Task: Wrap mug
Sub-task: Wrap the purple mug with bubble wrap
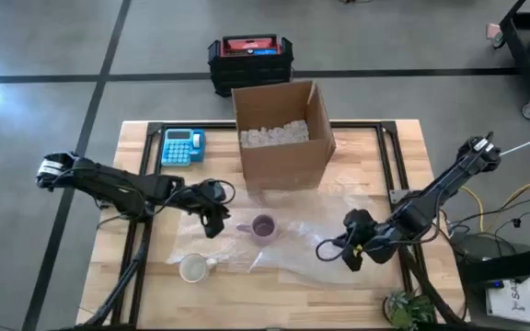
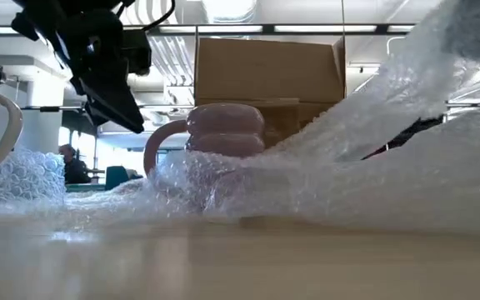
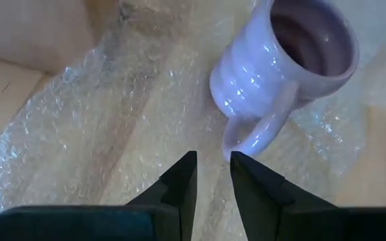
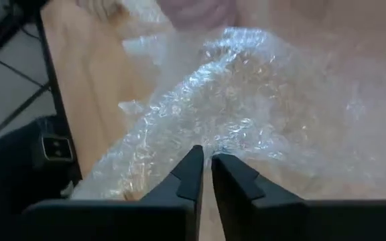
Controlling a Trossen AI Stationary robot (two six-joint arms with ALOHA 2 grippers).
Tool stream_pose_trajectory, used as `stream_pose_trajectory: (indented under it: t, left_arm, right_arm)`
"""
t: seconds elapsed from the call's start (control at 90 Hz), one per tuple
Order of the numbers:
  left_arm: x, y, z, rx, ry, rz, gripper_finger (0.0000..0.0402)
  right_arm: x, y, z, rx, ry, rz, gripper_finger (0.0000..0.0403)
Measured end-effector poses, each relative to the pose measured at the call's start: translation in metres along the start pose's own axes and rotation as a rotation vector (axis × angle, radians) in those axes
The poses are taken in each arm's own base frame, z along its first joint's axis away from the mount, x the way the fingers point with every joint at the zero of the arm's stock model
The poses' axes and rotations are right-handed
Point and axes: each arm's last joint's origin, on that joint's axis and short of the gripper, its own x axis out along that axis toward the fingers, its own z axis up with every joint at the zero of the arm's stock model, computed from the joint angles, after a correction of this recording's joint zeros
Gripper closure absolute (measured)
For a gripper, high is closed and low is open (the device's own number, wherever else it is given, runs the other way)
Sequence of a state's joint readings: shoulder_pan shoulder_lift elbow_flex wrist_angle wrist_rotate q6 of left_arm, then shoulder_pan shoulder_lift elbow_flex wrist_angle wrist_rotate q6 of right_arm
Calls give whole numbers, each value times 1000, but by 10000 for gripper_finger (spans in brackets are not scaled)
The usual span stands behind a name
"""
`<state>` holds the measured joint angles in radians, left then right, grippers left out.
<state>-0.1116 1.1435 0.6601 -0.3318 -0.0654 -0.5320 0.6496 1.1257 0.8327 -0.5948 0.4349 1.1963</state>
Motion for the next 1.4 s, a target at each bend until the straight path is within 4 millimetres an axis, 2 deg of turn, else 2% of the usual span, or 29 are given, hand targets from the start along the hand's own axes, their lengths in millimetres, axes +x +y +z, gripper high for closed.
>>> stream_pose_trajectory:
  t: [0.156, 0.244, 0.311, 0.5, 0.733, 0.922, 1.067, 1.156, 1.256, 1.4]
  left_arm:
    - [0, 0, 0, 0, 0, -1, 324]
    - [0, 0, 0, 0, 0, -1, 321]
    - [0, 0, 0, 0, 0, -2, 319]
    - [0, 0, 0, 0, -2, -3, 319]
    - [-4, -6, 10, 6, -47, -27, 331]
    - [-3, -15, 24, 37, -177, -133, 340]
    - [5, -22, 33, 46, -265, -185, 340]
    - [15, -25, 34, 71, -271, -214, 340]
    - [29, -26, 32, 89, -234, -227, 342]
    - [51, -23, 25, 91, -168, -187, 342]
  right_arm:
    - [13, -6, 12, -56, -23, -64, 324]
    - [24, -8, 19, -127, -30, -85, 315]
    - [33, -5, 26, -187, -47, -65, 326]
    - [54, 3, 51, -357, -182, 9, 396]
    - [83, 11, 82, -471, -349, 149, 401]
    - [128, 7, 95, -485, -403, 270, 402]
    - [171, 0, 99, -485, -316, 182, 402]
    - [191, 5, 105, -519, -238, 123, 403]
    - [204, 17, 113, -580, -142, 58, 403]
    - [211, 30, 124, -644, -9, -14, 403]
